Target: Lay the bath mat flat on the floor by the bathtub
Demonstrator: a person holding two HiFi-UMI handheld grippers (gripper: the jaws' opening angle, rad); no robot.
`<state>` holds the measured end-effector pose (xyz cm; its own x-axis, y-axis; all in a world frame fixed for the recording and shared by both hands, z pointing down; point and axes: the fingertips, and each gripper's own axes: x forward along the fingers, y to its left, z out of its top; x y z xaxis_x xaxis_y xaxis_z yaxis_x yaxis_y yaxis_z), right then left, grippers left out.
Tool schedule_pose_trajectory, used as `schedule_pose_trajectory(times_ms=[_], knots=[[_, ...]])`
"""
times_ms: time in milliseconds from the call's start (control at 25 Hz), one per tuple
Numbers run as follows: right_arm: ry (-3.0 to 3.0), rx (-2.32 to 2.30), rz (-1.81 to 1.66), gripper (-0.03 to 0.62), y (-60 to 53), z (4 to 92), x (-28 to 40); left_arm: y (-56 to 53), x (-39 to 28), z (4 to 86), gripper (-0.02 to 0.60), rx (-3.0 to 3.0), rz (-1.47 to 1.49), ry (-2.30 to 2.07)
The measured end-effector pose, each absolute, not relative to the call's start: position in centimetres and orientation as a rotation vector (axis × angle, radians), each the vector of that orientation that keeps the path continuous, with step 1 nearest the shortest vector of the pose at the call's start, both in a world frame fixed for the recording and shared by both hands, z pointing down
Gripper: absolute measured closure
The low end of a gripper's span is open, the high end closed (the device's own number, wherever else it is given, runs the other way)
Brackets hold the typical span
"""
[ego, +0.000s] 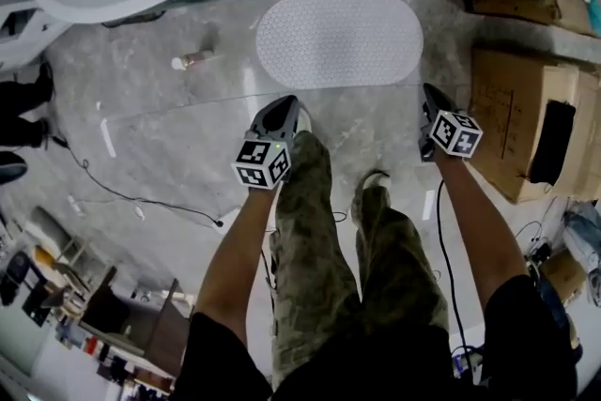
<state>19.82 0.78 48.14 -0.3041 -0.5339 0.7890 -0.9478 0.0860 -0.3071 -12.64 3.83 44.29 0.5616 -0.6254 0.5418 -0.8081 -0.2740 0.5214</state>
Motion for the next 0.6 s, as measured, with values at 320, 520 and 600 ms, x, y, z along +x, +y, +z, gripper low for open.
schedule_pose_trajectory(times_ms=[320,520,600], knots=[[-1.761,1.671,1.180,0.572,1.1,31.7,22.9,2.9,-15.9,29.8,0.561,1.905,0.135,-1.203],[-1.786,1.681,1.067,0.572,-0.2,21.5,22.0,0.9,-18.3,20.6,0.561,1.923,0.006,-1.181],[-1.802,1.651,1.009,0.572,-0.4,17.9,20.8,0.3,-18.9,17.0,0.561,1.985,0.003,-1.155]])
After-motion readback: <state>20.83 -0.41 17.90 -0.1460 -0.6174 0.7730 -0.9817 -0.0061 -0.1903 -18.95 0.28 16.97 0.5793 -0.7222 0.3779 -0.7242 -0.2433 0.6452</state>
